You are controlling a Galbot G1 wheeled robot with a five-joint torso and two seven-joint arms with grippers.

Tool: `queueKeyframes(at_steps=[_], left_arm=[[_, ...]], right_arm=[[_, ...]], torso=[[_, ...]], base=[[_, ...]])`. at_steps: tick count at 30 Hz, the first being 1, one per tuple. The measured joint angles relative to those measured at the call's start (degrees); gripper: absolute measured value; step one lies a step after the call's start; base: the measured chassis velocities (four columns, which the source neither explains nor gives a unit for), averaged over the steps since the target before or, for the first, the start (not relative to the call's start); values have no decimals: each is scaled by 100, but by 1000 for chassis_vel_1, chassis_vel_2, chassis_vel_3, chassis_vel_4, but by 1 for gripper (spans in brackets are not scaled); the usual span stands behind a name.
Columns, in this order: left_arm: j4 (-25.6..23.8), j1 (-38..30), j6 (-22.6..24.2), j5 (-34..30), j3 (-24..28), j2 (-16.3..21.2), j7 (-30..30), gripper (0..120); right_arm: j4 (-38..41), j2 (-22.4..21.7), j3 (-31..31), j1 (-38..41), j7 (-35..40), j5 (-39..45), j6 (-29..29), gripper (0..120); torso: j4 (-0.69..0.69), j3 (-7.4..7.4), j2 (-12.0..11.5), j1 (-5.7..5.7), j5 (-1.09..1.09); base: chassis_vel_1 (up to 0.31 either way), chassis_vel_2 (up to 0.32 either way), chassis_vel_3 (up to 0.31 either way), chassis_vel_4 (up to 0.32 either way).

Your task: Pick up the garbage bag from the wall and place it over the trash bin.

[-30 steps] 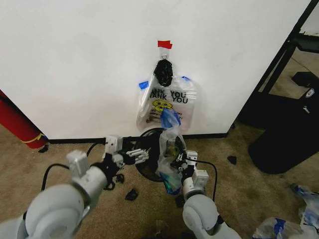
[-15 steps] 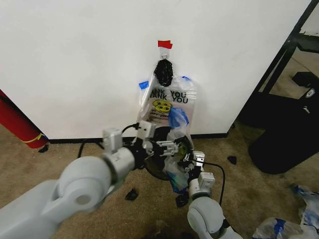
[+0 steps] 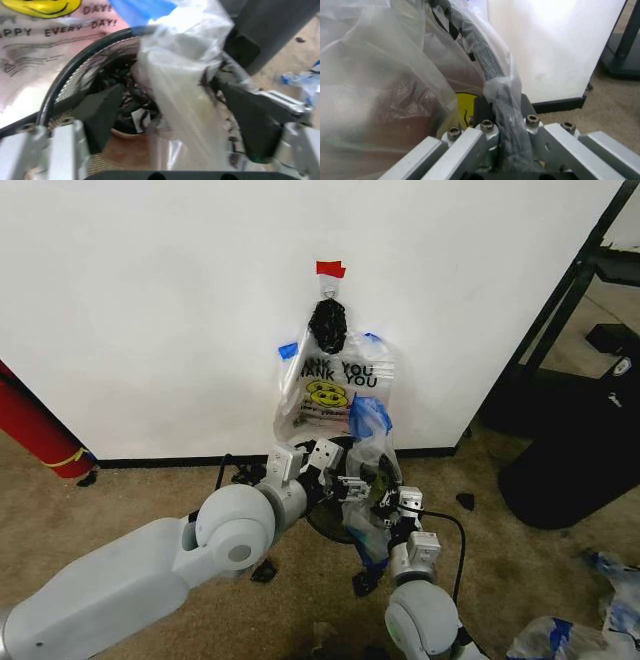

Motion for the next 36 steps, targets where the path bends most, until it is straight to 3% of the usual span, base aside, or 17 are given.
queueKeyframes(at_steps=[1, 7, 9, 19, 22, 36], left_arm=[[0, 0, 0, 0, 0, 0, 0, 74], [36, 138, -81, 279, -3, -24, -46, 47], [41, 140, -85, 290, -3, -26, -50, 45], [141, 59, -205, 405, 18, -38, -72, 5], [164, 59, -217, 413, 18, -47, -73, 0], [410, 88, -200, 157, -382, 87, -177, 0]], right_arm=[[0, 0, 0, 0, 0, 0, 0, 0], [-92, 60, 53, 42, 9, 130, -7, 0], [-94, 63, 55, 46, 9, 137, -7, 0], [-101, 62, 36, 35, 9, 154, -7, 0], [-101, 61, 31, 32, 9, 158, -7, 0], [-69, 12, 65, 25, -54, 550, 66, 0]], torso=[[0, 0, 0, 0, 0], [0, 0, 0, 0, 0], [0, 0, 0, 0, -1], [0, 0, 0, 0, 0], [0, 0, 0, -1, 0], [0, 0, 0, -1, 0]], base=[[0, 0, 0, 0], [0, 0, 0, 0], [0, 0, 0, 0], [0, 0, 0, 0], [0, 0, 0, 0], [0, 0, 0, 0]])
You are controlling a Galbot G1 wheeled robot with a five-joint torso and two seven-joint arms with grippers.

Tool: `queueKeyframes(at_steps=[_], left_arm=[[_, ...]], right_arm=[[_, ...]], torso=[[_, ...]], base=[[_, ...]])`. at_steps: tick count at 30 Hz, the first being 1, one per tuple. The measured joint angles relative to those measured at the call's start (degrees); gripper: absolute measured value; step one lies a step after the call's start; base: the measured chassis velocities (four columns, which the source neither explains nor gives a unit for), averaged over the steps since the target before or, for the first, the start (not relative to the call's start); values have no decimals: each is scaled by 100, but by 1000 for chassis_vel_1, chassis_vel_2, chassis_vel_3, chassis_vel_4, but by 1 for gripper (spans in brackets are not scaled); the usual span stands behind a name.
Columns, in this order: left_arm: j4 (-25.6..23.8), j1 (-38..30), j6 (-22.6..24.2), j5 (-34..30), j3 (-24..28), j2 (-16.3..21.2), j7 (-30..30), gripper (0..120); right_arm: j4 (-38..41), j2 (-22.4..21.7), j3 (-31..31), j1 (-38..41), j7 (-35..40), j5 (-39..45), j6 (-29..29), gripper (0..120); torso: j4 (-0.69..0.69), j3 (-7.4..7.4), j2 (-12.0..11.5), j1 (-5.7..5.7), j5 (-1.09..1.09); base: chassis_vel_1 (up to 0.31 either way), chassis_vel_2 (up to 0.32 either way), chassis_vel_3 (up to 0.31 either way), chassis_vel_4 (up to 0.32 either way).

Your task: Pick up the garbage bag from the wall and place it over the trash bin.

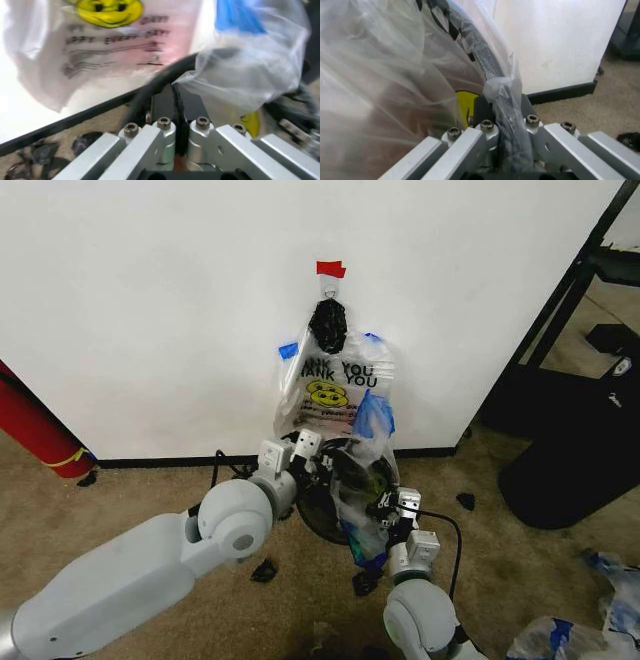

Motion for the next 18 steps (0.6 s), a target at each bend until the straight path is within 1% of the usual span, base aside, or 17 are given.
queueKeyframes(at_steps=[7, 11, 12, 15, 18], left_arm=[[130, 1, 47, -172, -340, 129, -43, 0], [191, 96, 101, -316, -728, 230, -22, 0], [191, 96, 101, -316, -728, 230, -22, 0], [251, 225, 144, -405, -914, 316, 2, 0], [284, 550, 208, -527, -1260, 422, 38, 0]], right_arm=[[43, -70, 32, 1, -52, 199, 55, 0], [50, -142, 58, -4, -117, 413, 110, 0], [50, -142, 58, -4, -117, 413, 110, 0], [70, -176, 68, 3, -204, 622, 179, 0], [81, -226, 106, 12, -328, 903, 331, 0]], torso=[[0, 0, 0, 0, 0], [0, 0, 0, 0, 0], [0, 0, 0, 0, 0], [-1, 0, 0, 0, 0], [1, 0, 0, 0, 0]], base=[[0, 0, 0, 0], [0, 0, 0, 0], [0, 0, 0, 0], [0, 0, 0, 0], [0, 0, 0, 0]])
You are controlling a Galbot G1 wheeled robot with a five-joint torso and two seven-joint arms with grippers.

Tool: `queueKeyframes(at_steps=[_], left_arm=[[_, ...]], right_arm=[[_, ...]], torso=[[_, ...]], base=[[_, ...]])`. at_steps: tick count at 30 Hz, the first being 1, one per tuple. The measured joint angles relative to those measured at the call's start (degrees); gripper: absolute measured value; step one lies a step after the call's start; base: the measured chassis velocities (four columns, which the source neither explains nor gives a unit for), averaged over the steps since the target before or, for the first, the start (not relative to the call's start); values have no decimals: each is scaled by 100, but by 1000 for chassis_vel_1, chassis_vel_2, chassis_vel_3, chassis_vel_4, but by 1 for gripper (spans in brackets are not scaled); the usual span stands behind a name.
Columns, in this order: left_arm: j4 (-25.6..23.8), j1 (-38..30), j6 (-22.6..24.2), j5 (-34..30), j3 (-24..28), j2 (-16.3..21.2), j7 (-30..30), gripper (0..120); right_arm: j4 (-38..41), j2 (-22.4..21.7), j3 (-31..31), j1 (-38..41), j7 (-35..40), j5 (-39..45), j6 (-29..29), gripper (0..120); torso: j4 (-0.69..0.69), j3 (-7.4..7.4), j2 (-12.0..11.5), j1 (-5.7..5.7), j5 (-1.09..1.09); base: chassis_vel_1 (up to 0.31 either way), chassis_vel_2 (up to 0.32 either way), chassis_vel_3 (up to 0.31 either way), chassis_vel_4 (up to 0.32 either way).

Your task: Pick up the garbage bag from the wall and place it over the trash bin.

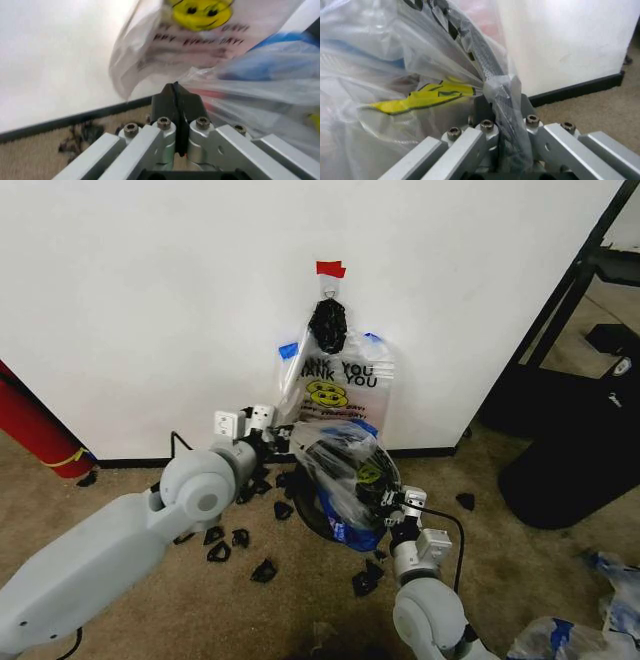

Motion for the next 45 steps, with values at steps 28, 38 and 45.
queueKeyframes(at_steps=[28, 38, 45], left_arm=[[-623, 1602, -198, -28, -1045, 224, 619, 21], [-1468, 2037, -222, 135, -1562, 304, 500, 56], [-2047, 2543, -388, 436, -1637, 163, 432, 78]], right_arm=[[290, 106, 593, 98, 227, 2586, -112, 0], [108, 142, 610, 236, 460, 2468, -135, 0], [29, 268, 755, 464, 872, 2754, -163, 0]], torso=[[-2, 0, 0, 0, 1], [-1, 0, 0, 0, 1], [4, -1, 0, 0, 2]], base=[[0, 0, 0, 0], [0, 0, 0, 0], [0, 0, 0, 0]])
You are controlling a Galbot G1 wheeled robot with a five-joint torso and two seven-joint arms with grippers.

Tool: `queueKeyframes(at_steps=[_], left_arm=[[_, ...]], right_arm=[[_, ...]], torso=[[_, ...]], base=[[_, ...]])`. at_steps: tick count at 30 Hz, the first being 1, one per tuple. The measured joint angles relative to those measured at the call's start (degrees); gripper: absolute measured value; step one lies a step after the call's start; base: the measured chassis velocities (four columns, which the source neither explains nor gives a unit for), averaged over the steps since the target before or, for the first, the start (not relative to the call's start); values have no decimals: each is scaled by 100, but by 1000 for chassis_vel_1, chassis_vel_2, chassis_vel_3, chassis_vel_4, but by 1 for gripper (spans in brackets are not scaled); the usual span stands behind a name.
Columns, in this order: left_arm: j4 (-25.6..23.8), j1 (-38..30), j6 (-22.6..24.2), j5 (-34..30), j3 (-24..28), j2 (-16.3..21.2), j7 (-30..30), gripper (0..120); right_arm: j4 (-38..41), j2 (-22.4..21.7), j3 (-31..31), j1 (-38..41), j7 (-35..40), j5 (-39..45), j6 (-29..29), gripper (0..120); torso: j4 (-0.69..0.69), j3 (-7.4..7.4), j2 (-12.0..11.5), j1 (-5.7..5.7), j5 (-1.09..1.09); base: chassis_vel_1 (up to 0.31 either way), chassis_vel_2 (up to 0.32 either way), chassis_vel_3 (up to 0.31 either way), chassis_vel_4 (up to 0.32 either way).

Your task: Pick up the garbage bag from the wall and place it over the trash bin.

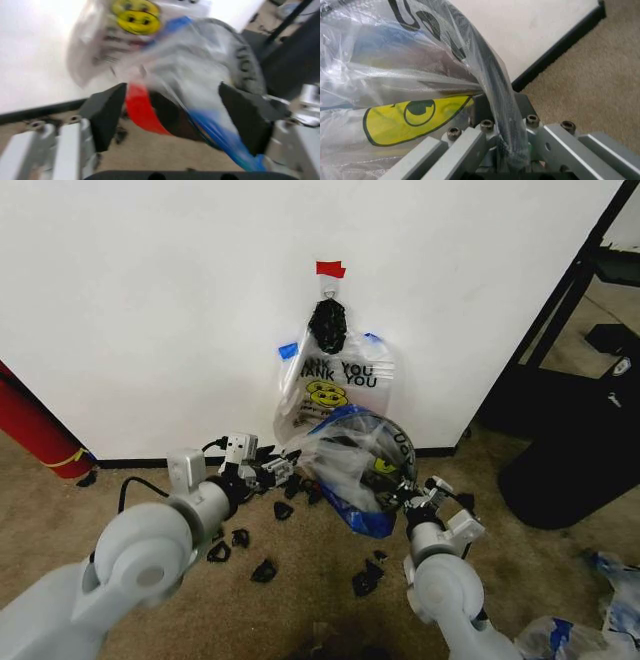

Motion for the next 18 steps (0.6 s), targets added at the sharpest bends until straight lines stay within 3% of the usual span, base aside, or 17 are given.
queueKeyframes(at_steps=[3, 5, 18], left_arm=[[-135, 210, -34, 2, 375, -238, 95, 93], [-200, 333, -40, -78, 547, -386, 141, 98], [136, 336, -162, -684, 1126, -1048, -175, 100]], right_arm=[[107, 89, 193, -75, 101, 167, -29, 0], [121, 166, 219, -60, 189, 232, -60, 0], [150, 412, 255, -186, 121, -45, -69, 0]], torso=[[-8, 0, 0, 0, -3], [-6, 0, 0, 0, 1], [-4, 0, 0, 0, -1]], base=[[0, 0, 0, 0], [0, 0, 0, 0], [0, 0, 0, 0]])
